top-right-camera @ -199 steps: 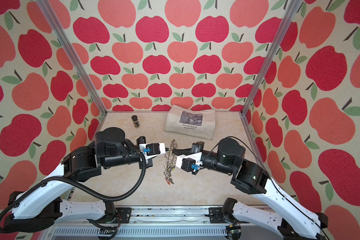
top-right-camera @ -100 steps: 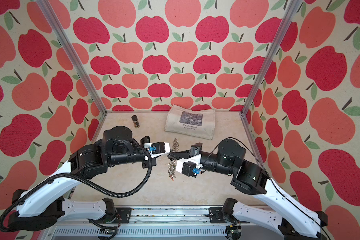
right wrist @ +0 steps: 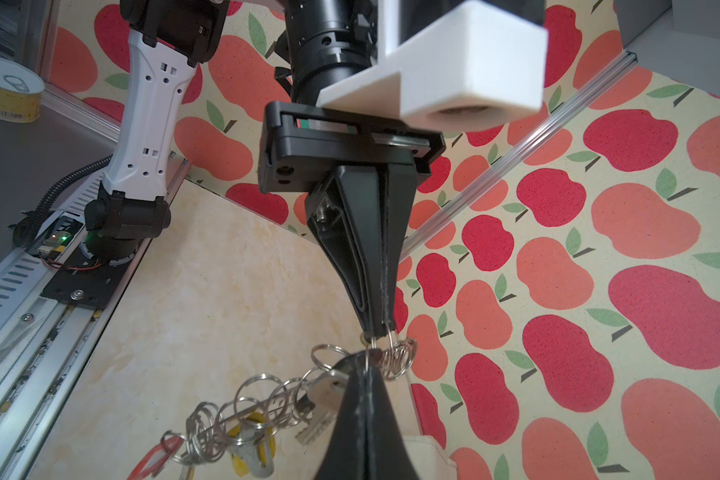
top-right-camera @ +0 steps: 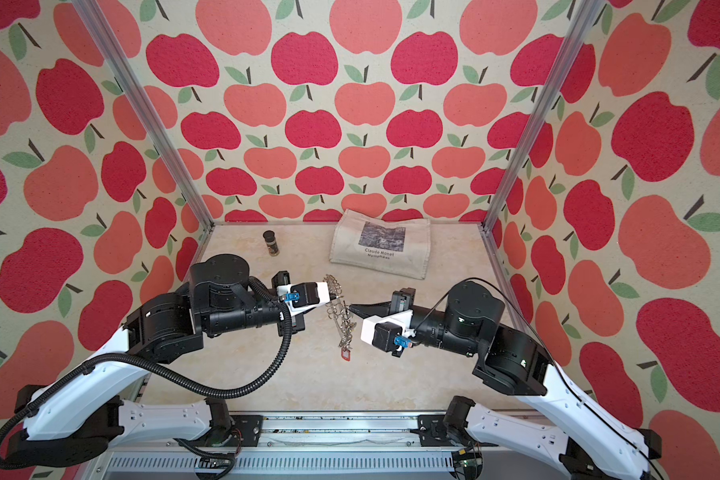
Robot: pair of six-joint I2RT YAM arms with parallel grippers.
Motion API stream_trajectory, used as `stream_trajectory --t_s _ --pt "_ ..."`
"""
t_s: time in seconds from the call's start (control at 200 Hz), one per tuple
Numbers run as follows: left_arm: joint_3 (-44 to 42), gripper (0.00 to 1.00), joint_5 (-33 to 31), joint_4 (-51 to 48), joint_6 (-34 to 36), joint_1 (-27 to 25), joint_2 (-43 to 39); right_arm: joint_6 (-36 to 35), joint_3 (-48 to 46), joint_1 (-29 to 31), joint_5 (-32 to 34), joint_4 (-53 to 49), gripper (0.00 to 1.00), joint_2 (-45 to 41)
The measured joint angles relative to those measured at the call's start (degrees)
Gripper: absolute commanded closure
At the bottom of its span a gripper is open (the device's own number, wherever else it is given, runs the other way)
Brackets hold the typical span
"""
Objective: Put the keys on the keyring
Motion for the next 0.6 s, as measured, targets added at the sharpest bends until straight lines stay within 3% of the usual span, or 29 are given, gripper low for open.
stream_trajectory --t_s 0.235,0.6 --pt "-1.5 1.0 -2.2 2.1 1.3 -1.3 0.0 3.8 0.5 -0.3 1.1 -0.3 1.0 1.9" --pt "-6.6 1.0 -8.6 8.1 6.2 -3.3 -3.1 8.3 1.7 -5.4 -0.8 -4.0 1.0 3.1"
